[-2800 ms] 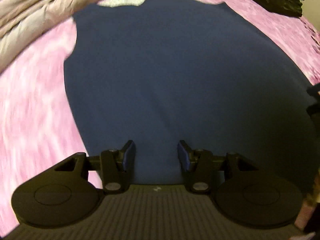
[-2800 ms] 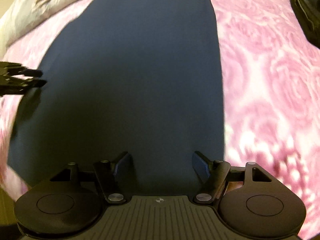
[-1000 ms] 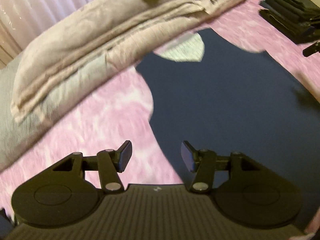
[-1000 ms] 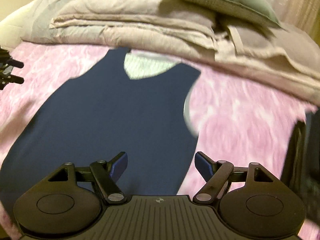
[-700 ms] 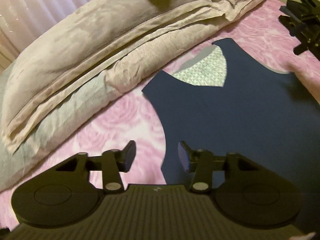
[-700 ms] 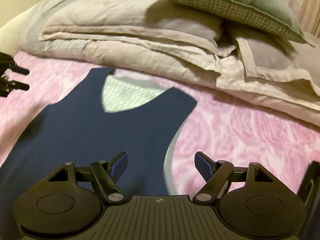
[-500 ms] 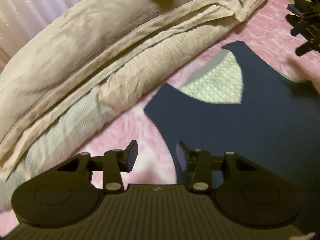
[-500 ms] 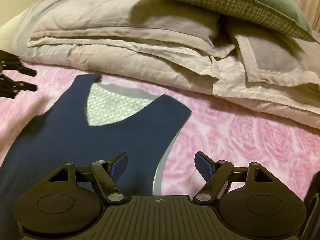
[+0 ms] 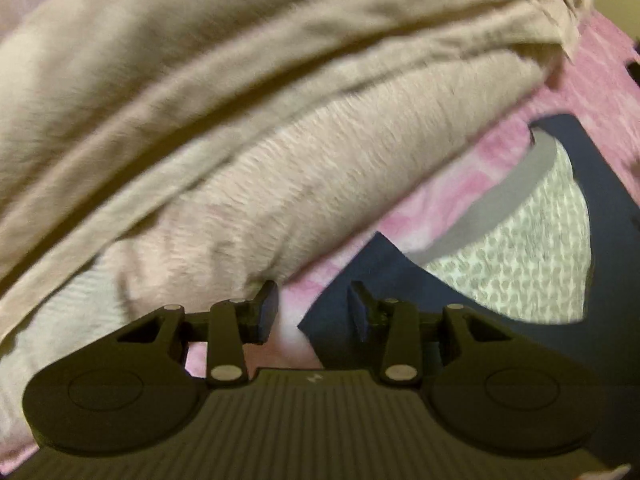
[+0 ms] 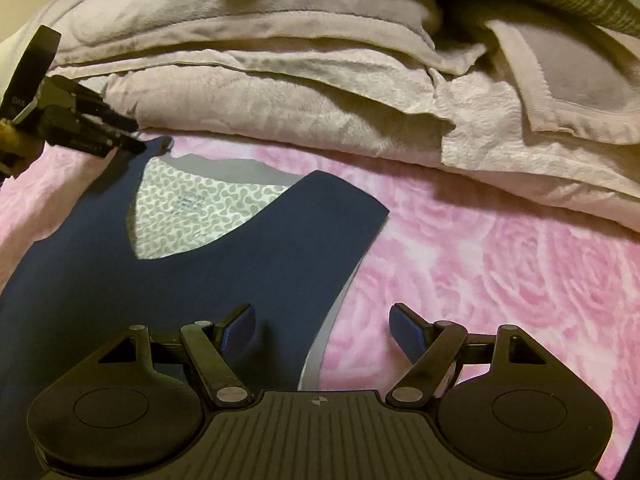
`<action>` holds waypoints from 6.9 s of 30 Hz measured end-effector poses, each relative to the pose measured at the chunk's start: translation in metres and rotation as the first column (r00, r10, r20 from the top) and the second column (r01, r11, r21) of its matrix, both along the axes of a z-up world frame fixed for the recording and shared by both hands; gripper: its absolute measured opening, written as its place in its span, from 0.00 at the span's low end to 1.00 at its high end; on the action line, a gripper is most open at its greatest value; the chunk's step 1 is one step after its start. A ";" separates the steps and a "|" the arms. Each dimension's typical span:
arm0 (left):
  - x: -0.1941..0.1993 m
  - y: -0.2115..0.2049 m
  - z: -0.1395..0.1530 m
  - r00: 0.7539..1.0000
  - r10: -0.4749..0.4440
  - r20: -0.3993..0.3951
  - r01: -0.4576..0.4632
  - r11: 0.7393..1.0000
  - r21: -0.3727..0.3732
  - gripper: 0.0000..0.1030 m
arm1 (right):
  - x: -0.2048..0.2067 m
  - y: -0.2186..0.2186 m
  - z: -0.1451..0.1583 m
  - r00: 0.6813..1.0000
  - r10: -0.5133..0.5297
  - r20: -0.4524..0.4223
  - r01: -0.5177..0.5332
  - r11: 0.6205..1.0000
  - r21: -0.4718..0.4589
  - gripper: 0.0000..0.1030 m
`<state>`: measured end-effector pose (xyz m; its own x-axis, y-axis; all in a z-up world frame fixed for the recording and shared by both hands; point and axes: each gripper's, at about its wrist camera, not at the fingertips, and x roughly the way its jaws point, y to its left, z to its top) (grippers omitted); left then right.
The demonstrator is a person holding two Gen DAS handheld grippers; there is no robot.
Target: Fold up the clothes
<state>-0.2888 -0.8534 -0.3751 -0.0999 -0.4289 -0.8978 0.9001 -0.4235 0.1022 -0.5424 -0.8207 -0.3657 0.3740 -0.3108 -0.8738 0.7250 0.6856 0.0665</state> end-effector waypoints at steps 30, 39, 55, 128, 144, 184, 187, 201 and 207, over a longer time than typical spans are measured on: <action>-0.002 0.072 0.056 0.975 -0.223 0.011 0.221 0.959 -0.177 0.03 | 0.012 -0.043 0.036 0.986 0.146 0.084 -0.133 0.981 -0.139 0.04; -0.022 0.232 0.122 0.946 -0.325 -0.001 0.320 0.931 -0.173 0.01 | -0.045 0.103 0.108 0.932 0.348 0.103 -0.326 0.927 -0.185 0.03; -0.093 0.479 0.104 0.891 -0.450 0.052 0.453 0.890 -0.054 0.00 | -0.098 0.313 0.096 0.902 0.432 0.015 -0.431 0.901 -0.051 0.02; -0.049 0.428 0.018 0.965 -0.166 0.205 0.167 0.986 0.011 0.00 | -0.055 0.235 0.033 0.983 -0.110 0.148 0.100 0.992 0.070 0.71; -0.032 0.410 0.075 0.996 0.043 -0.079 -0.040 0.998 0.041 0.11 | -0.054 0.260 0.053 0.992 -0.051 0.113 0.041 0.995 0.086 0.71; -0.041 0.538 0.020 0.859 0.298 -0.416 -0.109 0.901 0.420 0.19 | -0.149 0.374 0.026 0.968 -0.228 0.109 0.152 0.869 0.471 0.47; -0.038 0.538 0.024 0.847 0.296 -0.440 -0.097 0.902 0.420 0.00 | -0.155 0.376 0.027 0.965 -0.237 0.114 0.157 0.867 0.473 0.47; -0.031 0.557 0.035 0.871 0.184 -0.456 -0.002 0.929 0.370 0.00 | -0.154 0.370 0.017 0.946 -0.274 0.173 0.148 0.842 0.519 0.41; -0.021 0.560 0.039 0.866 0.183 -0.465 0.003 0.928 0.372 0.00 | -0.166 0.364 0.018 0.935 -0.323 0.144 0.191 0.804 0.563 0.00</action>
